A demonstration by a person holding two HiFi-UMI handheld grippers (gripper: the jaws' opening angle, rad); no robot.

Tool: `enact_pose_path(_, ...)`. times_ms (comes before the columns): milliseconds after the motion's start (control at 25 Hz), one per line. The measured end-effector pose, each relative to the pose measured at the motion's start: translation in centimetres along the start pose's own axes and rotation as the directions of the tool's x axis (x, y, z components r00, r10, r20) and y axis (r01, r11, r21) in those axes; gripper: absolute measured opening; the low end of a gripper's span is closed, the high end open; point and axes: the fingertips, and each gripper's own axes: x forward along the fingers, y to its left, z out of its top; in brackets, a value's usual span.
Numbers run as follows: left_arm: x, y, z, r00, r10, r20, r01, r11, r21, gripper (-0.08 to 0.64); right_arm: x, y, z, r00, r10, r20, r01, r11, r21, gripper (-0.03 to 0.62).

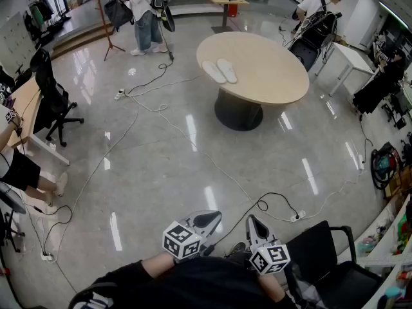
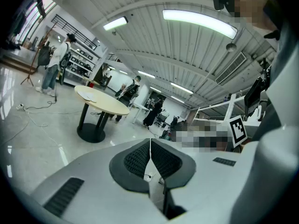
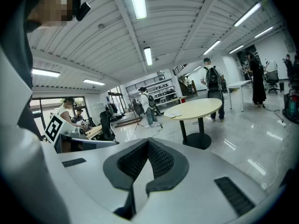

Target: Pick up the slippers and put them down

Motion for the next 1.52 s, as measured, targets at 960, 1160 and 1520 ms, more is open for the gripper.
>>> enact_pose_path(960,15.0,-5.1,3.8,0.93,0.351,0.105,-0.354,0.935,0.003,0.023,-0.2,-16.2,7.7,0.947,0.318,0.051,-0.312,0.944,-0.104,0.006)
enact_pose_path(1160,17.3,-5.1,4.7,0.911,0.395,0.119,-0.398,0.917,0.0,0.023,0.3,-18.6,8.1,0.941,0.335,0.043,-0.332,0.941,-0.072,0.006)
enact_pose_path(1520,19.7,1.7,5.6,0.903,0.425,0.066,-0.418,0.904,-0.091,0.023,6.6,-21.2,8.1,0.958,0.287,-0.019,-0.287,0.955,-0.072,0.006)
